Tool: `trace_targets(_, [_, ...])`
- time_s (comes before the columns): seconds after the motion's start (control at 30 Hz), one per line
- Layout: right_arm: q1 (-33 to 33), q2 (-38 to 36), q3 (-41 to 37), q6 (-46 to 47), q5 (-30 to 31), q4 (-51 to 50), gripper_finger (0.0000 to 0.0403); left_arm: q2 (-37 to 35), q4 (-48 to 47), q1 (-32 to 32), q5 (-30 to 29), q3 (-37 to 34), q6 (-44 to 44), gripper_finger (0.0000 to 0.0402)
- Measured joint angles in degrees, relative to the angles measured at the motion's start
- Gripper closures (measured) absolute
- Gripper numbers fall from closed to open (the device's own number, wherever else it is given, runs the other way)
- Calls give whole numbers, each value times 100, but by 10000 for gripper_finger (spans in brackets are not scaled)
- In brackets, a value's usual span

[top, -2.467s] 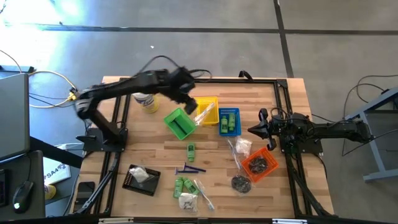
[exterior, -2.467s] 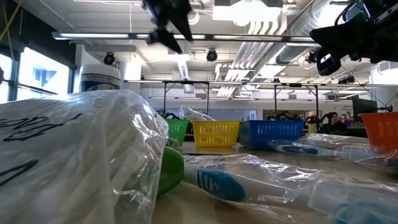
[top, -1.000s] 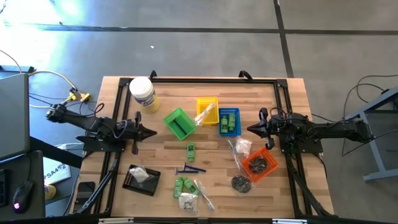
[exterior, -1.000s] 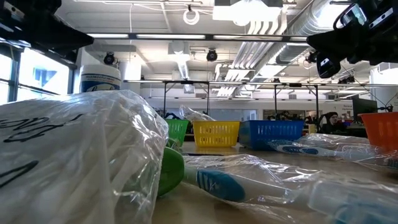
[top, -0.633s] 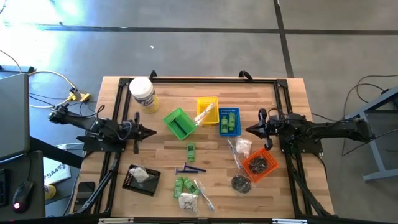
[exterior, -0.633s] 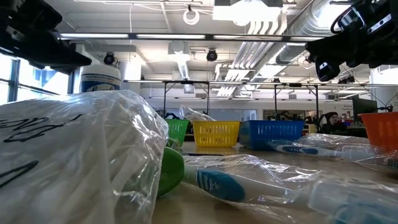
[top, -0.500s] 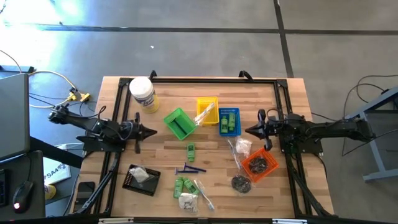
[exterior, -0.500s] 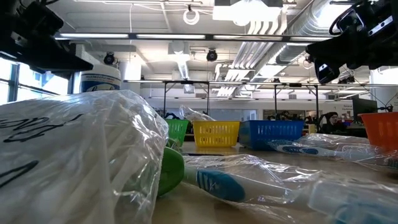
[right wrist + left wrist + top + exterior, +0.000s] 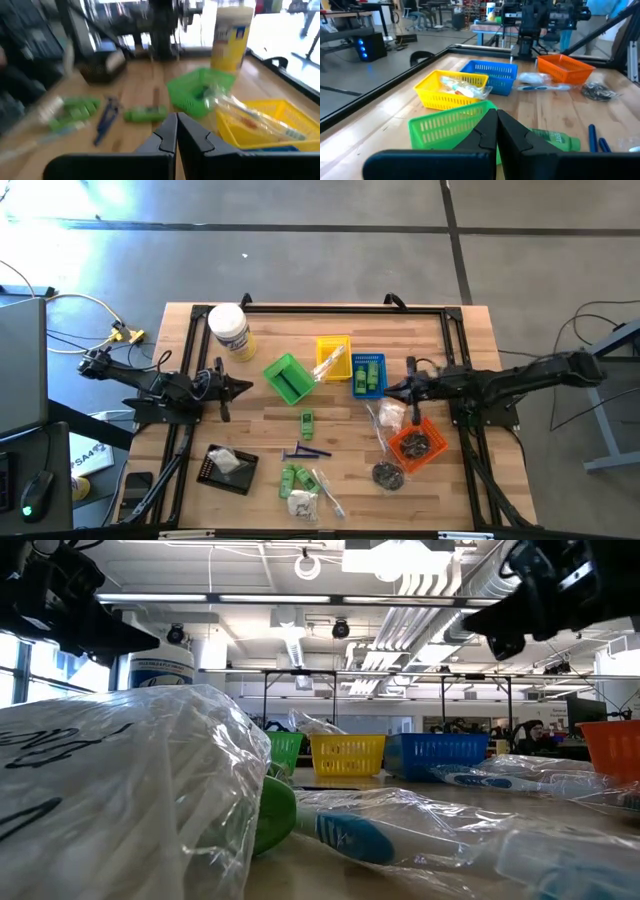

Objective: Pick & Place Travel size toiletries
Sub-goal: Put the blue razor into the green basket

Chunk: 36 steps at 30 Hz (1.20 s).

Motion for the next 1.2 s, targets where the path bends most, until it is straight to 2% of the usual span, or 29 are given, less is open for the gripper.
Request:
trace_targets(0.1, [305, 961, 683, -61, 484, -336, 400, 0, 93, 0, -94, -7, -1, 401])
trace_targets(0.17, [474, 1549, 1183, -35, 564, -605, 400, 0, 107, 0, -138, -9, 0, 401])
trace_targets(0.33, [870, 3047, 2362, -22, 429, -1262, 400, 0, 130, 0, -138, -9, -13, 401])
trace_targets(0.5, [1135, 4358, 3269, 27, 297, -1296, 400, 0, 142, 0, -136, -9, -22, 401])
trace_targets(0.6, [1197, 5005, 3719, 128, -52, -1274, 395, 0, 147, 0, -134, -9, -56, 401])
trace_targets(0.73, [1290, 5732, 4225, 167, -19, -1266, 355, 0, 150, 0, -132, -9, -151, 401])
trace_targets(1.0, [1465, 6622, 4704, 282, 17, -1103, 224, 0, 143, -2, -125, 0, -194, 401])
trace_targets(1.1, [1520, 6798, 4714, 384, 84, -1047, 202, 0, 131, -2, -125, 0, -270, 401])
trace_targets(1.2, [1549, 6930, 4714, 517, 226, -1065, 198, 0, 117, -2, -124, 1, -302, 401])
